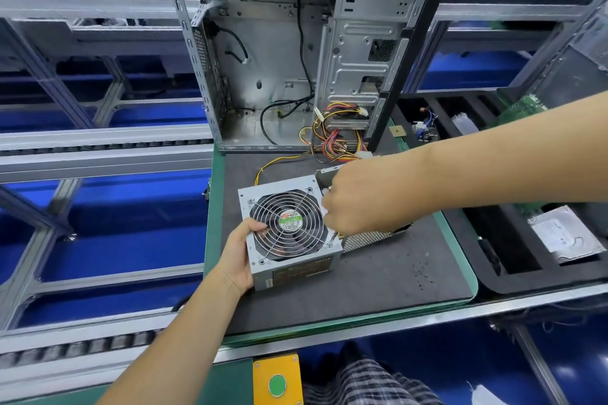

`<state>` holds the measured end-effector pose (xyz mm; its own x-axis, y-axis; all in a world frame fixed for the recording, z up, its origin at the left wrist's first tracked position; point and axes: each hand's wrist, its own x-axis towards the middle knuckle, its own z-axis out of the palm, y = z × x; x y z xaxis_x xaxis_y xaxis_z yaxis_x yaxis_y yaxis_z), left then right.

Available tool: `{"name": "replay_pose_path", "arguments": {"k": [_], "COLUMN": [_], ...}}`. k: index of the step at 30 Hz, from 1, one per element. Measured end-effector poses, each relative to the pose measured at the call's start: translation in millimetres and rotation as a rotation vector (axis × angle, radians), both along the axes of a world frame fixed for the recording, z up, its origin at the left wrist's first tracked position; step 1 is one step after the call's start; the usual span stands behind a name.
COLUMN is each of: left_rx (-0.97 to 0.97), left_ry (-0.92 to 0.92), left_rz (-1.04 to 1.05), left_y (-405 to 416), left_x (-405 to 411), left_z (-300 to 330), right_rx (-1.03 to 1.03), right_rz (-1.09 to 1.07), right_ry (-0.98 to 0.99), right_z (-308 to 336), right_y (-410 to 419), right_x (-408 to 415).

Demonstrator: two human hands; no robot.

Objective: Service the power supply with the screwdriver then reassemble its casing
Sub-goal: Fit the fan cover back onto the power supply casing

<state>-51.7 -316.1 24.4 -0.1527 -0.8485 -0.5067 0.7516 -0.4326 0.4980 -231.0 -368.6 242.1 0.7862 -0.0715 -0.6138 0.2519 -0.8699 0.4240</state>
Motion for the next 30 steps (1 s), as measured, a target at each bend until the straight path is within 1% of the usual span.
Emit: {"name": "replay_pose_path", "arguments": {"k": [3, 5, 6, 8, 10, 11, 12, 13, 15, 16, 18, 19, 20, 21, 22, 23, 24, 25, 26, 27, 28, 29, 30], "left_rx": [-0.005, -0.009, -0.011, -0.010, -0.008, -0.007, -0.006, -0.004, 0.000, 0.001, 0.005, 0.006, 0.007, 0.007, 0.006, 0.004, 0.003, 0.001, -0.003, -0.005, -0.004, -0.001, 0.002], "left_ry": [-0.010, -0.008, -0.007, -0.005, -0.005, -0.006, -0.005, -0.004, -0.007, -0.009, -0.012, -0.013, -0.013, -0.012, -0.011, -0.011, -0.012, -0.014, -0.016, -0.021, -0.028, -0.036, -0.039], "left_rz": [0.003, 0.010, 0.014, 0.019, 0.019, 0.018, 0.017, 0.015, 0.009, 0.005, -0.004, -0.004, -0.004, -0.002, -0.001, -0.001, -0.003, -0.005, -0.006, -0.006, -0.005, -0.004, -0.004], "left_y": [0.4, 0.7, 0.6, 0.1, 0.0, 0.1, 0.3, 0.4, 0.1, -0.2, -0.3, -0.5, -0.6, -0.7, -0.8, -1.0, -1.2, -1.1, -1.2, -1.2, -1.4, -1.5, -1.5], "left_x": [0.6, 0.3, -0.2, -0.5, -0.3, -0.3, -0.3, -0.3, 0.1, 0.3, 0.3, 0.3, 0.5, 0.7, 0.8, 0.7, 0.4, 0.3, 0.3, 0.4, 0.6, 0.9, 0.9], "left_z": [-1.7, -1.8, -2.1, -2.3, -1.7, -1.5, -1.2, -0.8, -0.9, -1.3, -1.4, -1.6, -1.7, -1.9, -1.8, -1.7, -1.8, -2.1, -2.5, -2.9, -3.2, -3.5, -3.6], "right_rx": [0.140, 0.213, 0.245, 0.310, 0.344, 0.309, 0.253, 0.184, 0.029, -0.052, -0.163, -0.188, -0.164, -0.115, -0.063, -0.004, 0.081, 0.197, 0.347, 0.512, 0.639, 0.698, 0.695], "right_rz": [-0.621, -0.933, -1.024, -1.073, -0.988, -0.883, -0.734, -0.539, -0.060, 0.114, 0.284, 0.320, 0.327, 0.248, 0.082, -0.161, -0.474, -0.835, -1.206, -1.529, -1.744, -1.841, -1.832], "right_ry": [-0.089, -0.154, -0.150, -0.037, 0.082, 0.124, 0.138, 0.118, 0.027, 0.008, 0.011, 0.026, 0.032, 0.058, 0.065, 0.035, -0.011, -0.031, 0.014, 0.071, 0.106, 0.128, 0.152], "right_z": [-10.4, -14.2, -12.7, -6.1, 0.9, 3.8, 7.4, 10.6, 15.5, 17.8, 22.9, 21.0, 17.5, 13.3, 10.0, 7.6, 5.2, 2.2, -1.2, -3.1, -4.0, -3.9, -2.8], "right_y": [-7.8, -20.2, -25.9, -32.6, -30.2, -25.4, -20.4, -15.7, -10.0, -8.4, -6.3, -5.7, -4.7, -2.0, 1.2, 3.0, 2.4, -0.2, -4.7, -9.5, -14.2, -18.4, -22.6], "right_x": [6.8, 11.6, 13.1, 13.0, 9.8, 7.5, 4.4, 1.1, -7.1, -11.0, -12.0, -11.3, -9.6, -8.4, -5.5, -1.7, 0.6, 2.1, 3.3, 5.6, 6.5, 6.1, 6.0]}}
